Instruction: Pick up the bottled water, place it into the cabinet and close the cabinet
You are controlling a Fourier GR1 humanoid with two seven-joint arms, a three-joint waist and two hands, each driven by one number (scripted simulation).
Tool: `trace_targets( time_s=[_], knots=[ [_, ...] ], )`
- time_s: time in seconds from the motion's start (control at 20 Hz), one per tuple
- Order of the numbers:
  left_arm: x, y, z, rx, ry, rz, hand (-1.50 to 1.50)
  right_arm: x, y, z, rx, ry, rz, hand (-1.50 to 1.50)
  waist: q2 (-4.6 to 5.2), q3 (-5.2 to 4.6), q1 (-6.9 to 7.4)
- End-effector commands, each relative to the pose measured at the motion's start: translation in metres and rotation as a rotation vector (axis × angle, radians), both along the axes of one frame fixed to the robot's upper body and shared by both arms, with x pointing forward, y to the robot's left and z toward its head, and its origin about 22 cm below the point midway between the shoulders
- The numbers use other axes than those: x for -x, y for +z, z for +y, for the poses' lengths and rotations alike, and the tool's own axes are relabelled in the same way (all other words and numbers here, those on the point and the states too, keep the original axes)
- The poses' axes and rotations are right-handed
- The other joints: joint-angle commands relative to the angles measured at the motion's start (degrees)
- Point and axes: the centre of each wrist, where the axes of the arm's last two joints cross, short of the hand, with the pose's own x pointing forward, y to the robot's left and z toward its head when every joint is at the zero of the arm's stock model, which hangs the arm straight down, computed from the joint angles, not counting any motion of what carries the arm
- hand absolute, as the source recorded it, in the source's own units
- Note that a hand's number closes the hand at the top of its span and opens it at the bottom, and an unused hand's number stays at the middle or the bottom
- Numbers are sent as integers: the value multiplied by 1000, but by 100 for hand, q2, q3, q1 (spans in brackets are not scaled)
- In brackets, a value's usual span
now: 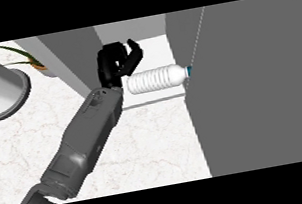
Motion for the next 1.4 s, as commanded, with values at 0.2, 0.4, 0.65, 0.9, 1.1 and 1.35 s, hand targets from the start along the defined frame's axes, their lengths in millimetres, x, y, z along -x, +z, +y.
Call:
trace_targets(
  time_s=[0.2,0.4,0.65,0.9,1.1,1.35],
  knots=[
    [-11,1,6,-189,108,-13,-150,1,15,2,-76,16,-19,-150,38,-3,-37],
    [-21,21,-3,-177,125,-60,-150,-3,20,3,-61,26,-57,-150,80,-8,-87],
    [-24,39,-6,34,41,-224,-150,-2,13,-5,-57,24,-44,-150,64,-17,5],
    [-21,46,-18,230,-128,-322,150,-5,13,0,-69,50,-39,-150,58,-14,9],
    [-18,42,-20,274,-197,-307,150,-4,20,3,-64,75,-28,-150,-10,-6,-6],
    [-5,30,-22,335,-243,-281,150,-1,31,11,-61,56,-41,-150,-88,-5,139]
  ],
)
